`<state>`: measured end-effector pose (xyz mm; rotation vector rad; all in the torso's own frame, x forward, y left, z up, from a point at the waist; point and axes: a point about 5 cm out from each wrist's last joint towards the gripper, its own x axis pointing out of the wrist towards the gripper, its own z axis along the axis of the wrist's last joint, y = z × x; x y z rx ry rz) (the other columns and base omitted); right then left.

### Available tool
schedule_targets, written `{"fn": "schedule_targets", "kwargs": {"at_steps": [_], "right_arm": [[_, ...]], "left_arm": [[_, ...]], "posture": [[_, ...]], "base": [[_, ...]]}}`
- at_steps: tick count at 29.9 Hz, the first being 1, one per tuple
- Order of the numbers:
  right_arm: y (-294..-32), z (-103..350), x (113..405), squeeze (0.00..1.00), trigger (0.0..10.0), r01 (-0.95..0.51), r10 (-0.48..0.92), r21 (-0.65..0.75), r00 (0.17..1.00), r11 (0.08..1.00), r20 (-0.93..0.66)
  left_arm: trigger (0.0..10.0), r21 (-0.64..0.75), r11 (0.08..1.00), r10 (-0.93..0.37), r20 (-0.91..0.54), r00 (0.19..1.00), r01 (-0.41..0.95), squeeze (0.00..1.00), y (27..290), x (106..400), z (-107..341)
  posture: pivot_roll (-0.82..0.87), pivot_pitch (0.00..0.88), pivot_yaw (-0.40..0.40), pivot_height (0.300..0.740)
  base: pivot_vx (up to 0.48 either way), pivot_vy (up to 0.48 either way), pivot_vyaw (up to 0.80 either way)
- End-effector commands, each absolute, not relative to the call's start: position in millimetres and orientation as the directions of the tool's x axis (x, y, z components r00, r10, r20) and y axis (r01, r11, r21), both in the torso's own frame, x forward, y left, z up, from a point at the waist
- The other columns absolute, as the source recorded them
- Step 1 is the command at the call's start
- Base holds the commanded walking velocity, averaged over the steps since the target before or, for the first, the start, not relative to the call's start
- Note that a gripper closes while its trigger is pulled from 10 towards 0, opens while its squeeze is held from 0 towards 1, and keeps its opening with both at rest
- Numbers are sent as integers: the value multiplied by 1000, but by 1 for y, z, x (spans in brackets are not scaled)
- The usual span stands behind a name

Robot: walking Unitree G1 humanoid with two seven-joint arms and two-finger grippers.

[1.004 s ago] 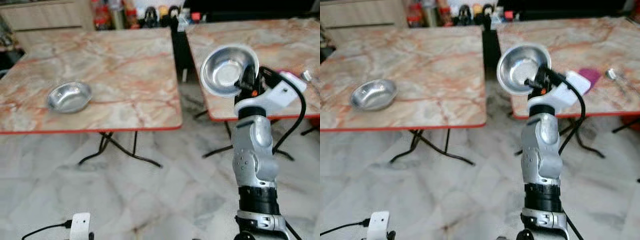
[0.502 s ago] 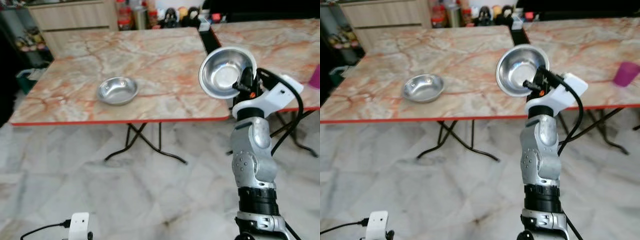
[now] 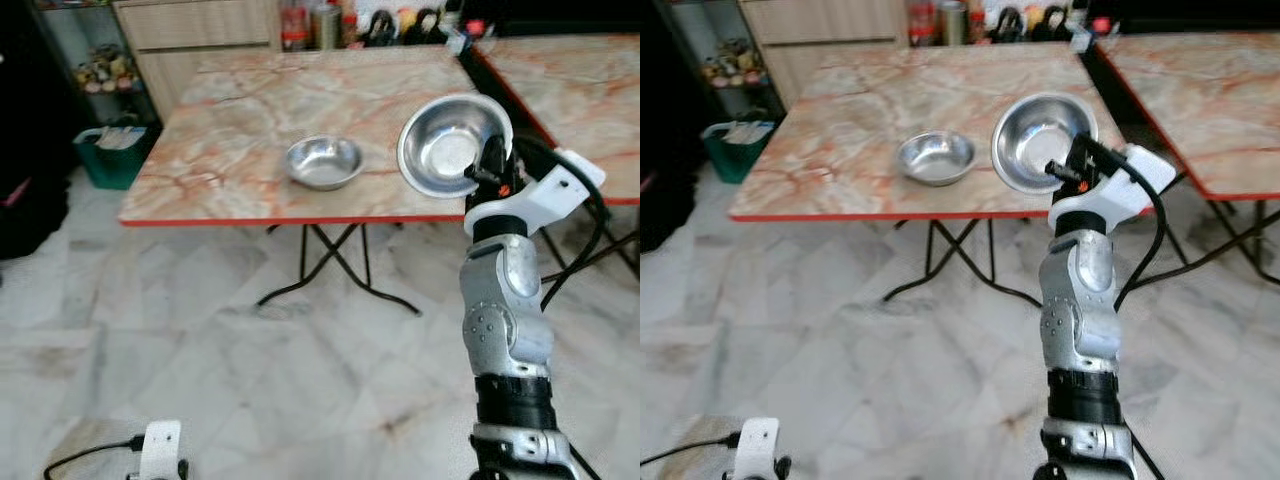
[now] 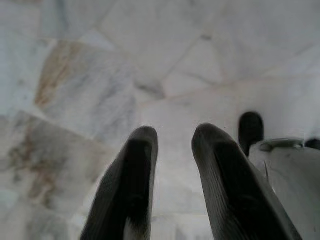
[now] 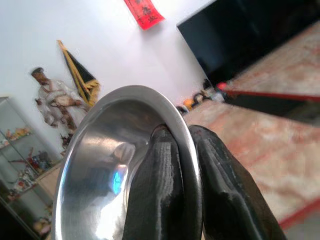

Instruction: Setting the table

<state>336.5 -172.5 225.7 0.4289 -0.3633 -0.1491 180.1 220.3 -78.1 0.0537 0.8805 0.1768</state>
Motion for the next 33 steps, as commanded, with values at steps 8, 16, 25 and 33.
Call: {"fn": "schedule_targets", "kwargs": {"at_steps": [8, 16, 25, 33], "right_arm": [[-174, 231, 336, 0, 10000, 64, -228, 443, 917, 894, 327], [-176, 228, 337, 0, 10000, 68, -230, 450, 920, 891, 317], [-177, 229, 337, 0, 10000, 74, -227, 428, 920, 901, 318], [-177, 226, 337, 0, 10000, 81, -233, 439, 924, 895, 303]], "left_arm": [[10000, 136, 981, 192, -752, 631, -137, 0, 226, 180, -77], [10000, 124, 983, 181, -752, 634, -134, 0, 223, 182, -76], [10000, 123, 984, 178, -748, 640, -130, 0, 222, 185, -75], [10000, 120, 985, 174, -744, 645, -128, 0, 220, 186, -75]], "posture": [[-43, 119, 44, 740], [-40, 123, 44, 740], [-40, 130, 48, 740], [-40, 132, 47, 740]], "base": [[0, 108, 0], [83, 0, 0], [301, 0, 89], [292, 0, 373]]}}
